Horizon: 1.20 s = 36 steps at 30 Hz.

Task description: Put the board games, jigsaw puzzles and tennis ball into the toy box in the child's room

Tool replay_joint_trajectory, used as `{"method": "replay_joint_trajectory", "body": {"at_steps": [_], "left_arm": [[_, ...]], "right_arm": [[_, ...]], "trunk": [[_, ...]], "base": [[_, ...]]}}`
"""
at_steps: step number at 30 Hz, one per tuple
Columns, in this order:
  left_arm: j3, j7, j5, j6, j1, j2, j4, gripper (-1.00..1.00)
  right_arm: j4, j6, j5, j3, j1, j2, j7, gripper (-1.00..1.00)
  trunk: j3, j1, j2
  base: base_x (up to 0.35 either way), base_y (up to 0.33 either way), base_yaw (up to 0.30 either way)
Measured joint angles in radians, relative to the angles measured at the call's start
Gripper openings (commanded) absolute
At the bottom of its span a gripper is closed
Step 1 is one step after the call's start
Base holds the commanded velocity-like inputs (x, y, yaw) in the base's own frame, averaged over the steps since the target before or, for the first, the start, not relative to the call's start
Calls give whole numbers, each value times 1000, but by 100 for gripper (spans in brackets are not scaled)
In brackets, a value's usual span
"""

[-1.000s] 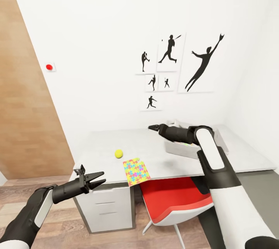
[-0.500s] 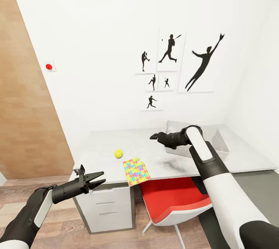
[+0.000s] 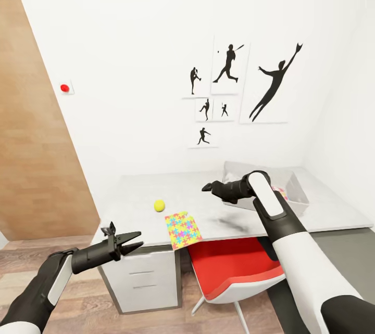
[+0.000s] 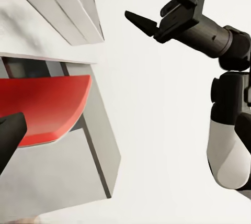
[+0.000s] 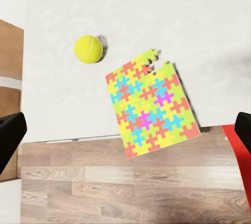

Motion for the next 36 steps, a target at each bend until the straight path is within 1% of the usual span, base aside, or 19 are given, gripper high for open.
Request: {"method": "replay_joint_trajectory", "body": {"at_steps": [2,5,7,8,10,11,14,17,20,25,29,36], "left_arm": [[-2,14,-2,-14,-3,-1,20,100],[-3,67,-3,-64,-11,-2,70,100],[-2,112,-1,-94,-13,-2,115,100],[-2,121,-1,-98,-13,-3,124,100],[-2,143,0,-110,-14,-11,145,100],[-3,149,-1,-113,-14,-18,151,100],[-3,157,-3,-116,-14,-27,160,100],[-3,160,-4,-126,-15,-35,163,100],[-4,162,-5,-135,-15,-48,164,100],[-4,162,-5,-139,-15,-55,164,100],[-4,162,-5,-140,-15,-58,164,100],[-4,161,1,-143,-15,-59,164,100]], "right_arm": [[-3,0,-2,-1,2,-3,0,100],[-52,1,-5,-1,7,-9,1,100],[-137,0,-11,-1,14,-14,2,100],[-165,1,-13,-2,18,-15,3,100],[-253,0,-43,-4,36,-17,3,100],[-279,0,-64,-3,42,-17,3,100],[-311,1,-101,-1,51,-18,2,100],[-328,1,-116,-3,59,-19,3,100],[-351,1,-122,-8,78,-21,3,100],[-405,1,-125,-1,91,-19,3,100],[-413,1,-124,3,92,-15,3,100],[-415,1,-123,1,92,-17,2,100]], "trunk": [[-6,8,-14],[-16,19,-35],[-22,27,-49],[-25,31,-56],[-31,38,-70],[-35,42,-77],[-44,54,-98],[-54,65,-119],[-63,77,-140],[-79,96,-176],[-91,111,-204],[-113,138,-253]], "base": [[0,0,0],[0,0,0],[0,0,0],[0,0,0],[0,0,0],[0,0,0],[0,0,0],[0,0,0],[0,0,0],[0,0,0],[0,0,0],[0,0,0]]}}
